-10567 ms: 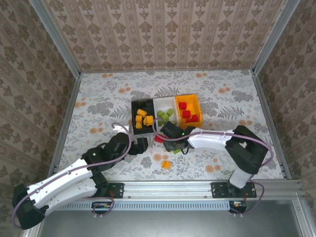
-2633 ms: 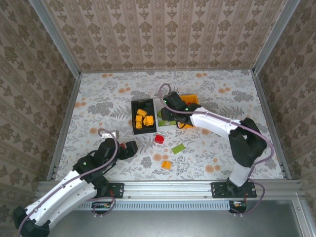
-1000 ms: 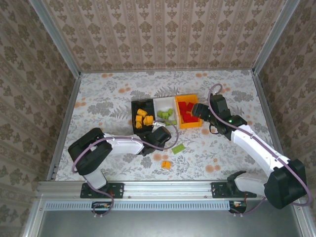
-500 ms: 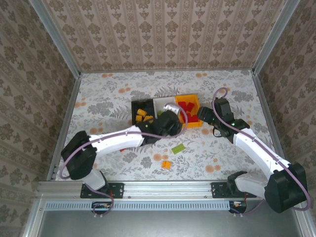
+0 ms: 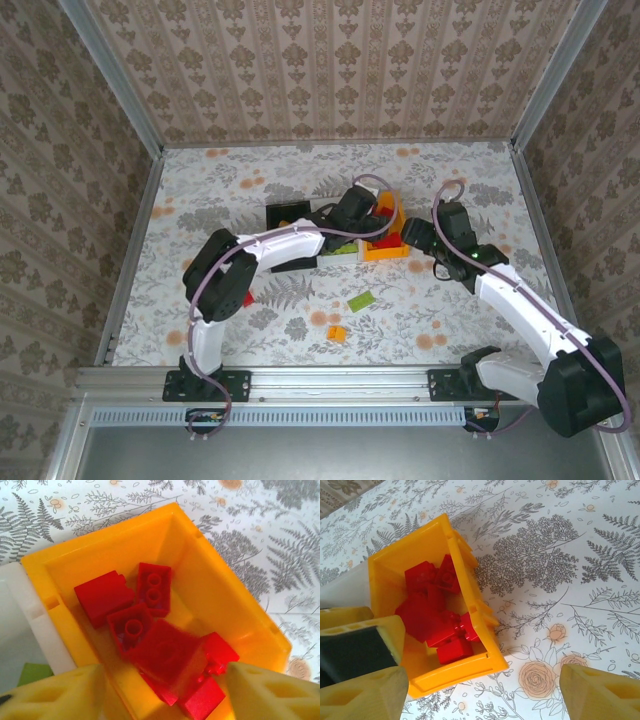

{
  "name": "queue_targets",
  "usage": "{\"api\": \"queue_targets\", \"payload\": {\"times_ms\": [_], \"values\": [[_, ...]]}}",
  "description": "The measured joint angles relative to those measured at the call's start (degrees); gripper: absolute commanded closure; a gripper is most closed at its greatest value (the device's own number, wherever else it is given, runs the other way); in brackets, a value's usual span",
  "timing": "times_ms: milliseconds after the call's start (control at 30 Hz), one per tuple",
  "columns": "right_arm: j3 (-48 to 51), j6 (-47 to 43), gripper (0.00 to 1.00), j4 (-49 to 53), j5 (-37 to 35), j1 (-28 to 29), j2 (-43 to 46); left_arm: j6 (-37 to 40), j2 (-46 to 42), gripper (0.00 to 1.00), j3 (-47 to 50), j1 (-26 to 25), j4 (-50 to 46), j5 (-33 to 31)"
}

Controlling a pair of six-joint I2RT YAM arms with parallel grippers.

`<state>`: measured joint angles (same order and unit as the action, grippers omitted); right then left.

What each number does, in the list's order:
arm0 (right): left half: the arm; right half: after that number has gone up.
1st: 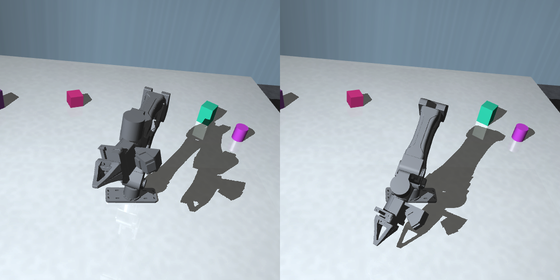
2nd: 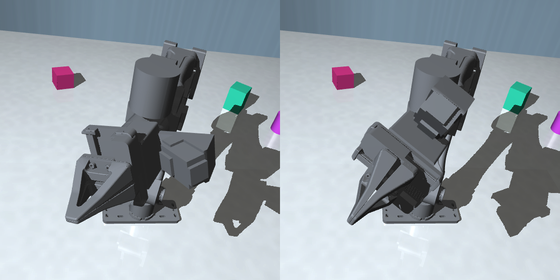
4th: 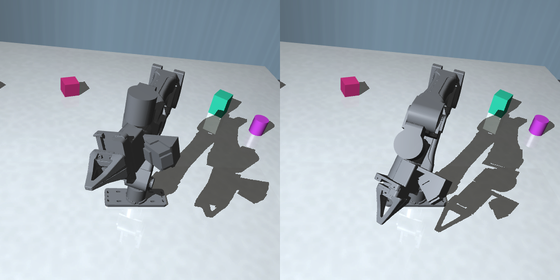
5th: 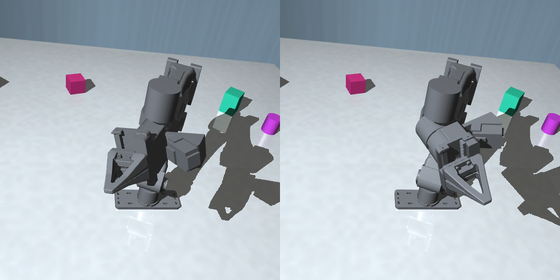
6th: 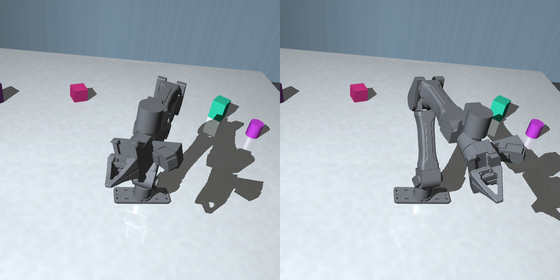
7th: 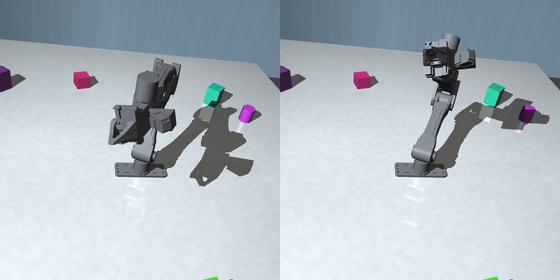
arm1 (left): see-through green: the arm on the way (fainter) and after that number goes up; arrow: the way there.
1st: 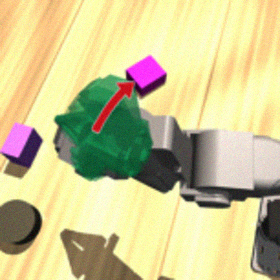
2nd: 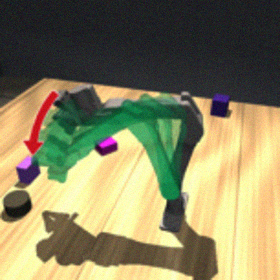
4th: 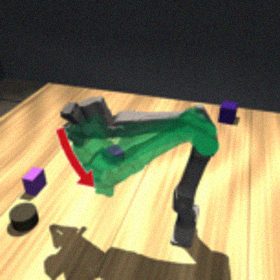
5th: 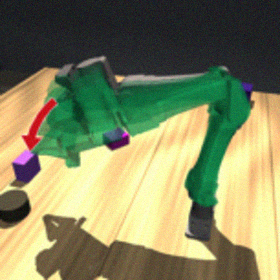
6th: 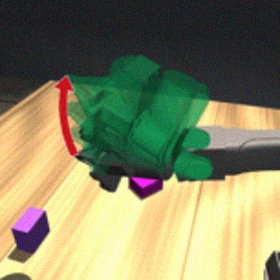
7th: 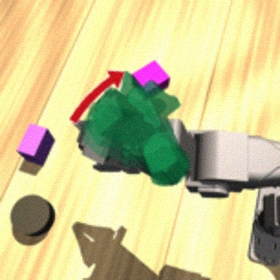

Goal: Sort the legos into containers by color

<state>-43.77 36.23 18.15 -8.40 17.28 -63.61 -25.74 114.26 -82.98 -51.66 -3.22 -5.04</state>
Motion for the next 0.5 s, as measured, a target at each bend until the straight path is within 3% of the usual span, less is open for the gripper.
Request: {"api": "queue_targets", "payload": {"times_ms": [233, 500], "values": [[2.7, -0.6, 0.19, 0.1, 2.6, 1.9, 0.1, -1.1, -6.6, 0.04, 5.4, 0.1, 2.9, 0.5], [3.8, -3.6, 0.18, 0.0, 4.6, 16.2, -3.0, -4.1, -27.9, 0.0, 23.8, -0.9, 5.5, -0.2]]}}
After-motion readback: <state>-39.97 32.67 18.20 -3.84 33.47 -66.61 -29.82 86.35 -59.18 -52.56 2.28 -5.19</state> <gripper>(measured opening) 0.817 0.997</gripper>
